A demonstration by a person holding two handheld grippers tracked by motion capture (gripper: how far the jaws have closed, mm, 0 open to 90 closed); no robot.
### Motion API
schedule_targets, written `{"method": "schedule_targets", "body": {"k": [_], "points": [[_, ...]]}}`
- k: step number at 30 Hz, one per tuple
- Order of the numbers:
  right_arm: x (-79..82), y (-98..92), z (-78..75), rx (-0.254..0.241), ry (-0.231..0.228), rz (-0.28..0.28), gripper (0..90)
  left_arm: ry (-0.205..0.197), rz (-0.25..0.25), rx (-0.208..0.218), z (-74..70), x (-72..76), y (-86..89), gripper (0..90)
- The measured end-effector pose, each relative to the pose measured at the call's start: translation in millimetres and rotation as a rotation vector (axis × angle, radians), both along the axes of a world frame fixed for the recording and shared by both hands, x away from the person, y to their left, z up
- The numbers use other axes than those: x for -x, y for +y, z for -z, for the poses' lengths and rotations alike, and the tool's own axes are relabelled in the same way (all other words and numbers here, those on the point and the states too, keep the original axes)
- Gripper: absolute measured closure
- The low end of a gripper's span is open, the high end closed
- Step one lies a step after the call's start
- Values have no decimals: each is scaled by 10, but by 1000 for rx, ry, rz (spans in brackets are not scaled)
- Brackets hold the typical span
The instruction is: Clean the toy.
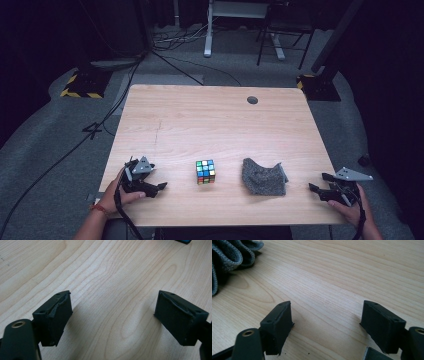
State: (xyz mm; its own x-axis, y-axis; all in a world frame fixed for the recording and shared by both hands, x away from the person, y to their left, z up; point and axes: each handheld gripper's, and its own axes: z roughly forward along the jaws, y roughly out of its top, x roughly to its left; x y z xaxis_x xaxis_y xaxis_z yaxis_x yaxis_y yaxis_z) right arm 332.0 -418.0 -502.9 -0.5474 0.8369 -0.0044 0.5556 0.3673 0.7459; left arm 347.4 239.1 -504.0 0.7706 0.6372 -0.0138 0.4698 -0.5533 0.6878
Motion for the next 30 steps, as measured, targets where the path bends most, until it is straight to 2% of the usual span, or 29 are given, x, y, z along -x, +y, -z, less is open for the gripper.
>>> {"method": "schedule_targets", "body": {"k": [30], "points": [[-22,10,2,-5,4,-9,235,0,-10,1,1,-3,-1,148]]}}
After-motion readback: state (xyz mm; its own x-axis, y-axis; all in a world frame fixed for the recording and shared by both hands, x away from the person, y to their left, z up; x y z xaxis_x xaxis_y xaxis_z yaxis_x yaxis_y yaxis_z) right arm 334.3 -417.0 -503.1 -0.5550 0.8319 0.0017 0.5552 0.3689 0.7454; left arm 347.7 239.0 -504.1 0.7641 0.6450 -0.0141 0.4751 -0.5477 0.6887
